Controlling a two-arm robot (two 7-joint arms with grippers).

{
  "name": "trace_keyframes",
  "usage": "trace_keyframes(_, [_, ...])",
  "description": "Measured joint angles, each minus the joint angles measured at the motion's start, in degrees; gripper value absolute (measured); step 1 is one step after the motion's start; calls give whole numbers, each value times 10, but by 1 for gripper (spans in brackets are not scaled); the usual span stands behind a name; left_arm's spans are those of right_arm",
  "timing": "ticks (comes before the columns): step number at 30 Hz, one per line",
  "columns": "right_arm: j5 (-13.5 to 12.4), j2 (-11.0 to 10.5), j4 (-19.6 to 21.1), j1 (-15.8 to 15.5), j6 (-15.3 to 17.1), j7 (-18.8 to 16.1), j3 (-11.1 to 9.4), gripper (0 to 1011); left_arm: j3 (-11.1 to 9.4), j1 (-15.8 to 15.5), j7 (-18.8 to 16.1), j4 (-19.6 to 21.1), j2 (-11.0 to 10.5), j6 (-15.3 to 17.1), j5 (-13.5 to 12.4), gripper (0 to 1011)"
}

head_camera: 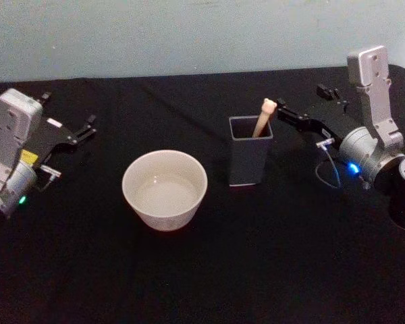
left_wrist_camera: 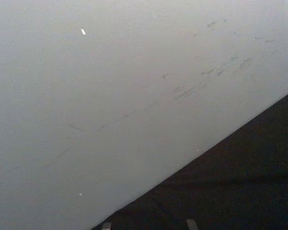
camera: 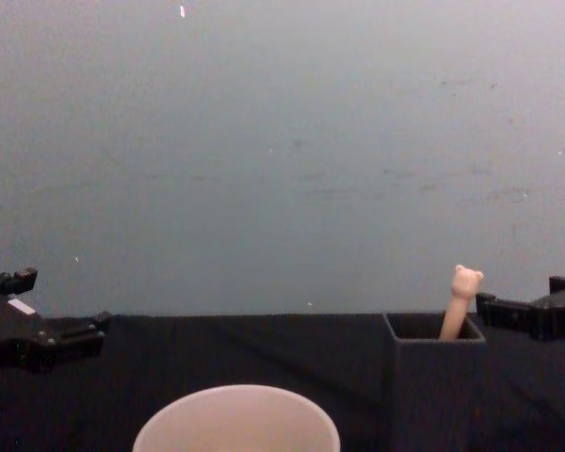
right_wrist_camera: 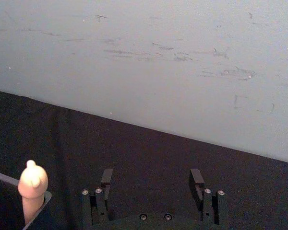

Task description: Pick up the stirring spoon with one hand, stir inside the cup, then place it back in its original position.

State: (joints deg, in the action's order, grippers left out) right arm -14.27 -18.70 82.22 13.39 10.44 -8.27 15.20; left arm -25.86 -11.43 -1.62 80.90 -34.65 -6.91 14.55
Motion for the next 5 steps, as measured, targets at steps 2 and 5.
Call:
trace_keyframes(2, [0, 0, 0, 0, 0, 0, 0, 1000, 0, 0, 0, 0, 0, 0, 0, 1001])
trace_keyframes(5, [0, 0, 0, 0, -1, 0, 0, 1000, 0, 0, 0, 0, 0, 0, 0, 1001])
